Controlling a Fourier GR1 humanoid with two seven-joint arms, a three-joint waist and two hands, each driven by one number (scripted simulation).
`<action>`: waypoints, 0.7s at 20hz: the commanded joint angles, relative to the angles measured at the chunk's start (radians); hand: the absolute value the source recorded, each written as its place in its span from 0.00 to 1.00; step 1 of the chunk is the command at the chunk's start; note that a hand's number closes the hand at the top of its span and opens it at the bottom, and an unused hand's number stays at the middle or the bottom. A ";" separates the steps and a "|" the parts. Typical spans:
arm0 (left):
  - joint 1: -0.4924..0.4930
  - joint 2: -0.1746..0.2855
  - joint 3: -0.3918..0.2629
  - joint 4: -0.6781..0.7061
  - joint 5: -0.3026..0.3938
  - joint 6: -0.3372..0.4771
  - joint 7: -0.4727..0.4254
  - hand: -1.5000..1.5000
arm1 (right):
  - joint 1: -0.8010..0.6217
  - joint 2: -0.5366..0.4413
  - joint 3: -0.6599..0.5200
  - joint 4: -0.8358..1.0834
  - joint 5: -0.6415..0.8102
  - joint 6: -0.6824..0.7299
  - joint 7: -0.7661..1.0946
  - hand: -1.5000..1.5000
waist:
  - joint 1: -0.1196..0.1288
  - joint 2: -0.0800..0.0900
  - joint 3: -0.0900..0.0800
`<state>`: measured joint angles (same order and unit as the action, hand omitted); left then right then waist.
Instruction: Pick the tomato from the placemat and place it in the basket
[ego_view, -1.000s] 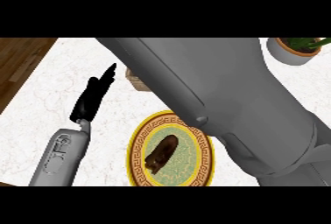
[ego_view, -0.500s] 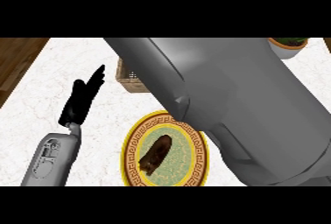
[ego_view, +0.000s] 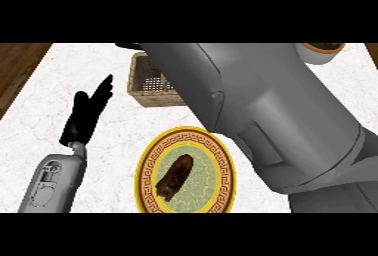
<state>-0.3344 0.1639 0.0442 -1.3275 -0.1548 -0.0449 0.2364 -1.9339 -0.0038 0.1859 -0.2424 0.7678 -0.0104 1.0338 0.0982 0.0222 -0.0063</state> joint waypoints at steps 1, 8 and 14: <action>-0.021 0.023 0.014 0.010 0.002 -0.012 0.008 0.50 | 0.048 0.004 0.021 0.017 -0.022 -0.049 0.018 1.00 | -0.003 0.001 0.000; -0.006 0.001 0.002 0.022 -0.006 -0.001 -0.020 0.50 | 0.116 0.004 -0.049 -0.020 -0.137 -0.220 0.048 0.00 | -0.004 0.001 0.001; 0.036 -0.024 -0.022 0.030 -0.024 0.010 -0.057 0.50 | 0.207 0.004 0.025 -0.044 -0.132 -0.402 -0.027 0.00 | 0.007 0.003 0.001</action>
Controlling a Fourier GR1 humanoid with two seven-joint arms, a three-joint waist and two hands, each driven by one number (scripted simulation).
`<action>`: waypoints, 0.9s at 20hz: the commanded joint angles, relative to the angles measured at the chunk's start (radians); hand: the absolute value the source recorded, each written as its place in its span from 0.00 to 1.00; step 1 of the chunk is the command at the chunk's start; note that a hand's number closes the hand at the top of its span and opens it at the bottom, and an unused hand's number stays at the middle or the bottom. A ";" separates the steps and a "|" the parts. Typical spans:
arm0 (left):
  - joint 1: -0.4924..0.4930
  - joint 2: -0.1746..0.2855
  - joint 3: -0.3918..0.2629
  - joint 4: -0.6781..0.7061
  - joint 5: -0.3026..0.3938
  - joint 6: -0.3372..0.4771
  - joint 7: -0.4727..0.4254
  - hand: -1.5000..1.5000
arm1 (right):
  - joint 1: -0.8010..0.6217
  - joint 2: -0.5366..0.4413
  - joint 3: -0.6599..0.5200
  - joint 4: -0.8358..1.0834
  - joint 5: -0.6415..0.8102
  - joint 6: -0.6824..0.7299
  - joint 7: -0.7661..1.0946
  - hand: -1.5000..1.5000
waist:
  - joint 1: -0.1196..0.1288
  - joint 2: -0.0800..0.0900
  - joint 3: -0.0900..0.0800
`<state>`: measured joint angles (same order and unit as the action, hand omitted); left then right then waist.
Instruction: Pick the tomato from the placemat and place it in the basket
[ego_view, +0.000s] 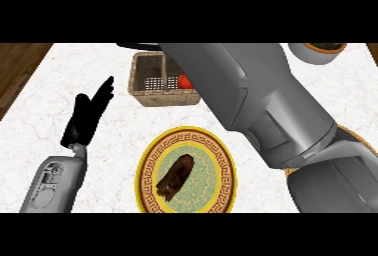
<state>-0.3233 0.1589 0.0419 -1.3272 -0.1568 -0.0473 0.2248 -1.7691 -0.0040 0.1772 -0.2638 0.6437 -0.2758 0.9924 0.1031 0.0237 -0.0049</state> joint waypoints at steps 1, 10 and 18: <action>0.038 -0.005 -0.012 0.004 -0.004 -0.008 -0.034 0.50 | 0.040 0.004 0.032 -0.027 -0.013 -0.162 0.022 0.00 | 0.006 -0.001 0.000; 0.024 0.011 0.033 0.015 0.003 0.018 -0.021 0.50 | -0.003 0.004 0.080 -0.036 0.098 -0.448 0.154 0.00 | -0.061 -0.017 0.002; 0.100 0.023 0.060 -0.039 0.013 0.035 0.019 0.50 | 0.078 -0.038 0.025 -0.121 0.094 -0.463 0.215 0.00 | -0.141 -0.050 0.007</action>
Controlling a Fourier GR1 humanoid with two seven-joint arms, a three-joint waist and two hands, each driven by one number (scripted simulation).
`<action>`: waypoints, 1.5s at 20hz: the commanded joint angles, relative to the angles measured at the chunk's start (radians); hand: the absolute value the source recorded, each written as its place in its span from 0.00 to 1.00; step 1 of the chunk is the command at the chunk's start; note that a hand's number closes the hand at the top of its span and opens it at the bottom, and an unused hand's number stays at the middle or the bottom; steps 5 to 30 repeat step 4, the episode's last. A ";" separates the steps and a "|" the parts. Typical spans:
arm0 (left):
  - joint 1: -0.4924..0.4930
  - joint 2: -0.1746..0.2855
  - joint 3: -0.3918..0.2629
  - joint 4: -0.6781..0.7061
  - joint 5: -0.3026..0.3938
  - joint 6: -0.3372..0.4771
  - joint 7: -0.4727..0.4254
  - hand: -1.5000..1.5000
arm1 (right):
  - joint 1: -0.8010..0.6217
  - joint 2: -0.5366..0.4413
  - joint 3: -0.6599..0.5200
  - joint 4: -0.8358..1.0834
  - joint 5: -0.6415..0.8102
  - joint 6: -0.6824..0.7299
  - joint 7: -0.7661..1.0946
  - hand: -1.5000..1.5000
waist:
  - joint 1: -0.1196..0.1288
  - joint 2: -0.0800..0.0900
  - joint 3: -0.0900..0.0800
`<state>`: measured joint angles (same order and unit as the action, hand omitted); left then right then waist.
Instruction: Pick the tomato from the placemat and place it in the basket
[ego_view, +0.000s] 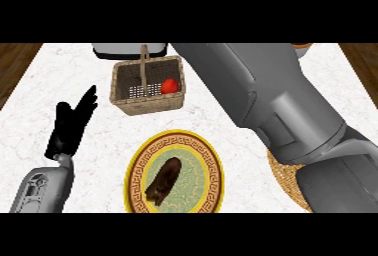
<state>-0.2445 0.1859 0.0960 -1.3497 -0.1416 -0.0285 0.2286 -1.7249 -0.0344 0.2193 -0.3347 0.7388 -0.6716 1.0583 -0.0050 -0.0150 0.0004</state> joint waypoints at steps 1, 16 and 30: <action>0.018 0.013 0.011 -0.034 0.002 0.003 0.034 0.50 | 0.043 -0.019 -0.016 -0.075 0.005 -0.067 0.146 0.00 | -0.041 -0.016 0.003; 0.051 0.009 0.017 -0.021 -0.009 0.021 0.000 0.50 | 0.093 -0.030 -0.014 -0.153 0.012 -0.062 0.148 0.00 | -0.063 -0.022 0.003; 0.051 0.009 0.017 -0.021 -0.009 0.021 0.000 0.50 | 0.093 -0.030 -0.014 -0.153 0.012 -0.062 0.148 0.00 | -0.063 -0.022 0.003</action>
